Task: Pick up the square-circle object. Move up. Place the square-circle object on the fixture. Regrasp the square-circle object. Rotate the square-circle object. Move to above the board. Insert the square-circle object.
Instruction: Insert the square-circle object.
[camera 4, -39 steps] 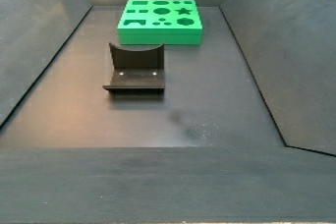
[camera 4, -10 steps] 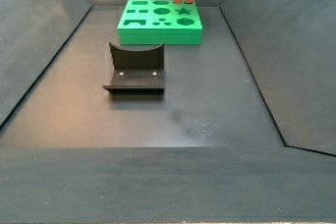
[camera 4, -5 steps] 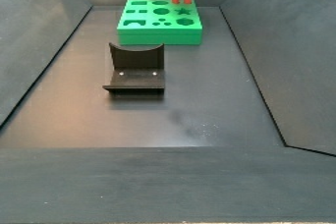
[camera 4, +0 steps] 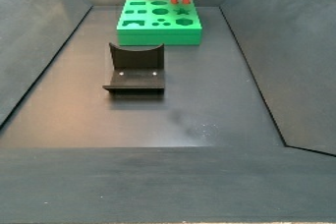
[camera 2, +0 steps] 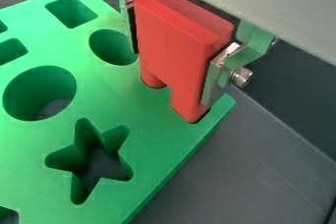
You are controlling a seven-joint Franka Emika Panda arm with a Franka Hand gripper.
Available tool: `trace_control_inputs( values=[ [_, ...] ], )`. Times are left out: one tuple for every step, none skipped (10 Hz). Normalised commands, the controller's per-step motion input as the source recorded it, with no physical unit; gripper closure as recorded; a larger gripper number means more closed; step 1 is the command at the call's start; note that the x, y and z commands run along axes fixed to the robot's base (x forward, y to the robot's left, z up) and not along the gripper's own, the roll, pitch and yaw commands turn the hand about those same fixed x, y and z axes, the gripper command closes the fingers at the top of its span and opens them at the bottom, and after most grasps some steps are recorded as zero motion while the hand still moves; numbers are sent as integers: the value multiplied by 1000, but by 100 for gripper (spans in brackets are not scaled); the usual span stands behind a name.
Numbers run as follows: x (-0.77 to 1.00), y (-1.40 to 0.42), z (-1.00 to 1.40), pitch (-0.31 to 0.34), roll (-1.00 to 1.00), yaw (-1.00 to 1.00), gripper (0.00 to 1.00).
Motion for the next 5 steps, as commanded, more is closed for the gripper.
trace_control_inputs(
  values=[
    [-74,0,-334,-71,13,-6,100],
    [-97,0,-349,-94,11,0,100],
    [-203,-6,-431,-167,14,0,100],
    [-394,0,-583,-267,37,0,100],
    [-483,0,-437,-260,141,0,100]
  ],
)
